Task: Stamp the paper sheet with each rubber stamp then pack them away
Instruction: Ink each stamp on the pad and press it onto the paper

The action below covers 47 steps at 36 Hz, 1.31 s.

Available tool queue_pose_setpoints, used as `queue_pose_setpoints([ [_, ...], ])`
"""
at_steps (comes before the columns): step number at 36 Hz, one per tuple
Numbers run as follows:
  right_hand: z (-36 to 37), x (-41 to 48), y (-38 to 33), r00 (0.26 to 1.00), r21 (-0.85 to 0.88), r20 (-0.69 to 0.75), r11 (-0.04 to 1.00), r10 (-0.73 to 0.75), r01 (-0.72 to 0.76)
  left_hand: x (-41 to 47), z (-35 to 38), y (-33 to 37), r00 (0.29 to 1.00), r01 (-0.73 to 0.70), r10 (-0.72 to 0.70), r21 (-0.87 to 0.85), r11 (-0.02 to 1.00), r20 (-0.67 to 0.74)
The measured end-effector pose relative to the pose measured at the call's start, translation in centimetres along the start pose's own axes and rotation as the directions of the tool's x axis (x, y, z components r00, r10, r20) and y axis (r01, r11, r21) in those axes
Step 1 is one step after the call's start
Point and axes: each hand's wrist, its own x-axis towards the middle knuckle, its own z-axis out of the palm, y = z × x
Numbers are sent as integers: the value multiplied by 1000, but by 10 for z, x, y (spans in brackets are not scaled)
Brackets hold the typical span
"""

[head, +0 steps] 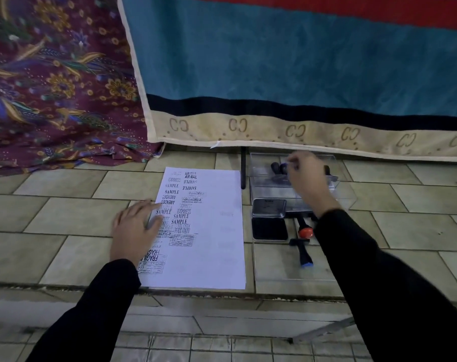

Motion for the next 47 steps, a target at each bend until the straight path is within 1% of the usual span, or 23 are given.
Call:
queue_pose_setpoints([
  [2,17,21,-6,993,-88,119,996,-24,35,0,-1,1,1000,0,0,-5,1000,6],
  [4,30,36,-9,978,-149,209,988,7,24,0,0,1,1000,-8,8,-5,1000,2],
  [8,43,50,-7,954,-334,290,942,74,29,0,0,0,1000,-8,8,6,1000,-3],
  [12,52,51,-7,946,-474,309,878,97,65,0,1,-2,1000,-15,15,11,1000,-1],
  [15,57,52,-9,948,-516,300,854,103,71,1,2,-4,1000,-16,16,25,1000,-3],
  [18,59,54,-10,956,-523,273,851,111,50,1,3,-4,1000,-10,10,14,1000,5],
  [21,61,54,-15,962,-505,245,863,117,24,2,3,-4,1000,-6,6,4,1000,-4],
  [27,69,51,-21,966,-353,187,930,176,-101,3,5,-7,1000,-11,11,9,1000,-5],
  [32,69,54,-21,956,-301,164,936,241,-184,4,6,-8,1000,2,-2,7,1000,4],
  [37,72,52,-20,960,-289,137,937,245,-198,4,6,-9,1000,4,-4,6,1000,8],
  [40,71,50,-18,964,-255,119,946,236,-200,4,6,-9,1000,0,0,16,1000,12],
  [44,69,48,-12,972,-128,77,970,220,-209,4,5,-8,1000,-1,1,19,1000,7],
  [47,67,47,-10,978,53,16,977,206,-207,4,4,-6,1000,2,-2,15,1000,8],
])
